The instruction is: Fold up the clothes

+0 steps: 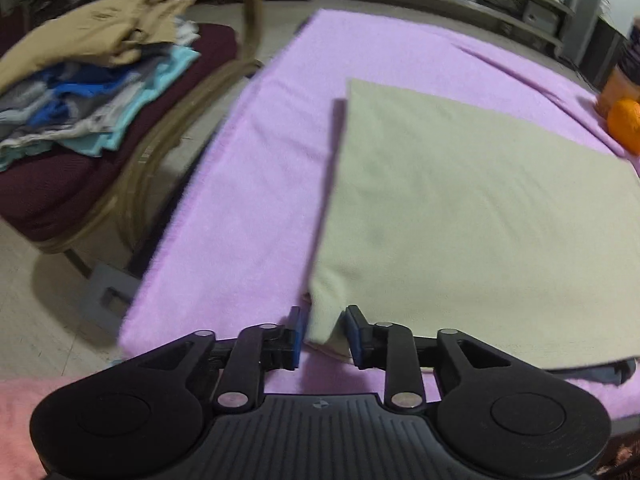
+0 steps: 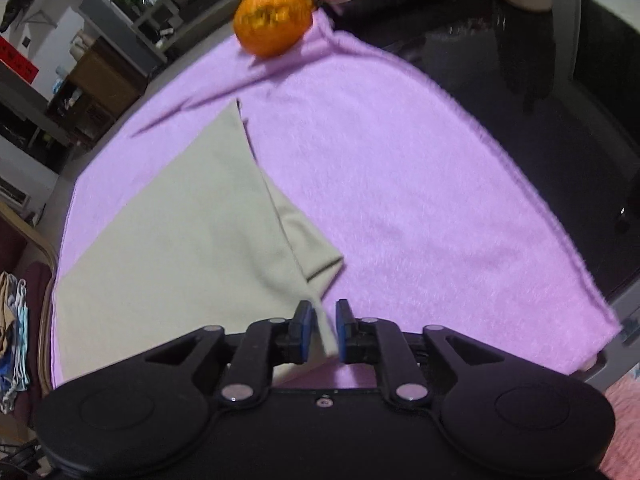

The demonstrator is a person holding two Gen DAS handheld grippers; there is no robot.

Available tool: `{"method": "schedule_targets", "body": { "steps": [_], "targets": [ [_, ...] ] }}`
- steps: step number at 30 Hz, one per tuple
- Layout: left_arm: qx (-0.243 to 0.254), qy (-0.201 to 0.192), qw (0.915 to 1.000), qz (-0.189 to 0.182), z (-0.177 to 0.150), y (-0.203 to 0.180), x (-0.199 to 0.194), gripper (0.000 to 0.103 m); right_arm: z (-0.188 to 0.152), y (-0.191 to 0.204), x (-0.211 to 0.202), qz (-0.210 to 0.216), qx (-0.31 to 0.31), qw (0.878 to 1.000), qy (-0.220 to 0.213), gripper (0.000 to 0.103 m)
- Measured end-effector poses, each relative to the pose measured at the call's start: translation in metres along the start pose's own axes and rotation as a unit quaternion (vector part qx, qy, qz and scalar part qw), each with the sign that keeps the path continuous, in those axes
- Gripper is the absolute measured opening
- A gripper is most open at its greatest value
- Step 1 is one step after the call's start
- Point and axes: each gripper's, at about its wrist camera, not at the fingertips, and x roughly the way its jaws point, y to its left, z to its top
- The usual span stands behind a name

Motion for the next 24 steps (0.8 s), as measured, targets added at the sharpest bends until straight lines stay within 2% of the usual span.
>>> {"method": "schedule_targets", "body": {
  "steps": [1, 2, 5, 8, 10, 14, 16, 18, 20, 22, 24],
  "targets": [
    [-0.019, -0.020, 0.9996, -0.001, 0.002, 0.007, -0.008, 0.026, 0.002, -0.003, -0.008, 0.006, 0.005, 1.000, -0.018, 0.031],
    [-0.017, -0.043, 0.9989, -0.002, 0.003, 0.005, -0.015, 0.019, 0.004, -0.006, -0.016, 0.015, 0.013, 0.999, -0.037, 0.033],
    [0.010, -0.114, 0.9934, -0.008, 0.007, -0.008, -0.033, 0.016, 0.008, -0.014, -0.028, 0.091, 0.041, 0.993, -0.065, 0.032],
    [0.060, -0.090, 0.9933, -0.040, 0.002, -0.036, -0.019, 0.021, 0.004, -0.004, -0.015, 0.131, 0.031, 0.990, -0.041, 0.015],
    [0.088, -0.079, 0.9924, -0.034, -0.003, -0.051, -0.007, 0.021, 0.001, 0.007, -0.002, 0.148, 0.024, 0.988, -0.021, 0.015],
    [0.075, -0.040, 0.9955, -0.041, 0.002, -0.061, 0.022, 0.020, -0.002, 0.014, 0.037, 0.174, 0.080, 0.981, 0.023, 0.015],
    [0.060, -0.023, 0.9973, -0.036, 0.003, -0.058, 0.033, 0.027, 0.000, 0.007, 0.051, 0.166, 0.109, 0.979, 0.040, 0.015],
    [0.047, -0.021, 0.9981, -0.034, 0.003, -0.051, 0.033, 0.027, 0.002, -0.003, 0.059, 0.153, 0.138, 0.978, 0.044, 0.002],
    [0.029, -0.018, 0.9989, -0.031, 0.004, -0.041, 0.032, 0.026, 0.005, -0.015, 0.049, 0.125, 0.161, 0.979, 0.000, 0.002],
    [0.002, -0.020, 0.9995, -0.023, 0.007, -0.026, 0.026, 0.013, 0.010, -0.021, 0.030, 0.072, 0.161, 0.983, -0.054, 0.006],
    [-0.006, -0.046, 0.9987, -0.021, 0.011, -0.018, 0.011, 0.012, 0.012, -0.025, 0.015, 0.076, 0.163, 0.980, -0.088, 0.008]
  ]
}}
